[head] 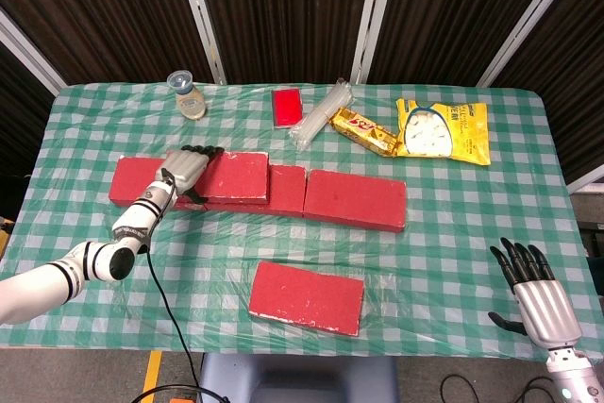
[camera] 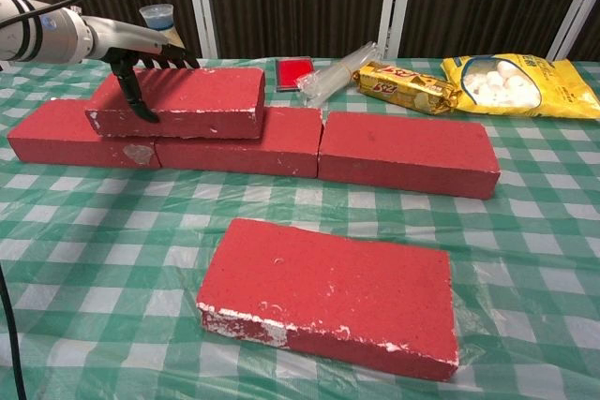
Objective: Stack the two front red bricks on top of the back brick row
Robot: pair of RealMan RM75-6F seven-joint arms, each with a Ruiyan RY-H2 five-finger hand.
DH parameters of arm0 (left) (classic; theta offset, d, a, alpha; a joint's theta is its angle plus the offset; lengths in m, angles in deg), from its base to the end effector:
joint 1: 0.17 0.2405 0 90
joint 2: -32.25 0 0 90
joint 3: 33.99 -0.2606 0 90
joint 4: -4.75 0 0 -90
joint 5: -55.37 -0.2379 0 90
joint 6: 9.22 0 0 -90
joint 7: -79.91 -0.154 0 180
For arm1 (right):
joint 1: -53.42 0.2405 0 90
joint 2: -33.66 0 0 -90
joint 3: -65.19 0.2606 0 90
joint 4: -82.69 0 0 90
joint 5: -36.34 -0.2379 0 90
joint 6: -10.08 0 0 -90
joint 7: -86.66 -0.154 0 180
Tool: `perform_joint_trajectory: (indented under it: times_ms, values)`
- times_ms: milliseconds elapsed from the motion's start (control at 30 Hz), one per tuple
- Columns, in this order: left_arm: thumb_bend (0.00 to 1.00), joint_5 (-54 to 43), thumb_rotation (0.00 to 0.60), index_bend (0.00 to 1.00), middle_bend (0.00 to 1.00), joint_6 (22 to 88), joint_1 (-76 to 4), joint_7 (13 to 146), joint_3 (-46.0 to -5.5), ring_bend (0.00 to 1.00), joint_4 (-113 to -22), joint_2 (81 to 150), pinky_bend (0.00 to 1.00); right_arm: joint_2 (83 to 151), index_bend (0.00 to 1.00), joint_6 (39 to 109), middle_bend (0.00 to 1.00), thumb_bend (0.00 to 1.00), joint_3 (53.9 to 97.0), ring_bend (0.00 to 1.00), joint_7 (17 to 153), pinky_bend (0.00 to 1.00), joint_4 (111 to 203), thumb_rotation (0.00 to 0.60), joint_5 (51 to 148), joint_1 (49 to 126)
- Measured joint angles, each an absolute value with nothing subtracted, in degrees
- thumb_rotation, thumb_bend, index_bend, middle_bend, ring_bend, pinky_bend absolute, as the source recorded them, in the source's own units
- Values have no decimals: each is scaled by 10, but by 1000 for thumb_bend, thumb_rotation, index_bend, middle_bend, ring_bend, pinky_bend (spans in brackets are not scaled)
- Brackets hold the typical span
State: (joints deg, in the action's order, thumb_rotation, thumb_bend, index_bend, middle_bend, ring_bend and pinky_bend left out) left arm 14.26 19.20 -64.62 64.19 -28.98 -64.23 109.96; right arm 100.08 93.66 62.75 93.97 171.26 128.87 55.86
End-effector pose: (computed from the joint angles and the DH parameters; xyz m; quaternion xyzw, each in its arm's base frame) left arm -0.1484 0.4884 0.0196 -0.7735 -0.3951 -0.2259 0.4411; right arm -0.3367 -0.1564 0.1049 0.6706 -0.3600 0.3169 0.5659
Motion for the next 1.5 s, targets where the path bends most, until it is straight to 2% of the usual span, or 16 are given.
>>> perform_joint_trajectory:
  times_ms: [133, 467, 700, 1133, 1233, 1500]
  values:
    - [309, 147, 600, 73, 593, 191, -649, 642, -296, 489, -640, 1100, 357, 1000, 0, 936, 0, 62, 627, 0, 942, 0, 1715, 600, 1289, 558]
    - [309, 149, 600, 73, 496, 182, -652, 654, -305, 347, -634, 1097, 265, 1000, 0, 937, 0, 62, 626, 0, 946, 0, 1717, 600, 1288, 557]
    - [309, 146, 600, 47, 295, 161, -655, 663, -312, 150, -637, 1089, 211, 1001, 0, 938, 0, 62, 626, 0, 949, 0, 1718, 600, 1289, 556]
    - [308, 135, 600, 32, 221, 158, -657, 681, -317, 59, -628, 1091, 136, 1001, 0, 938, 0, 62, 626, 0, 955, 0, 1721, 600, 1287, 555]
    - [307, 130, 600, 25, 164, 154, -659, 686, -317, 9, -624, 1092, 96, 1002, 0, 938, 0, 62, 626, 0, 957, 0, 1721, 600, 1287, 554]
    - [307, 117, 600, 4, 98, 150, -658, 697, -317, 0, -616, 1095, 66, 1002, 0, 937, 0, 62, 627, 0, 960, 0, 1722, 600, 1286, 554]
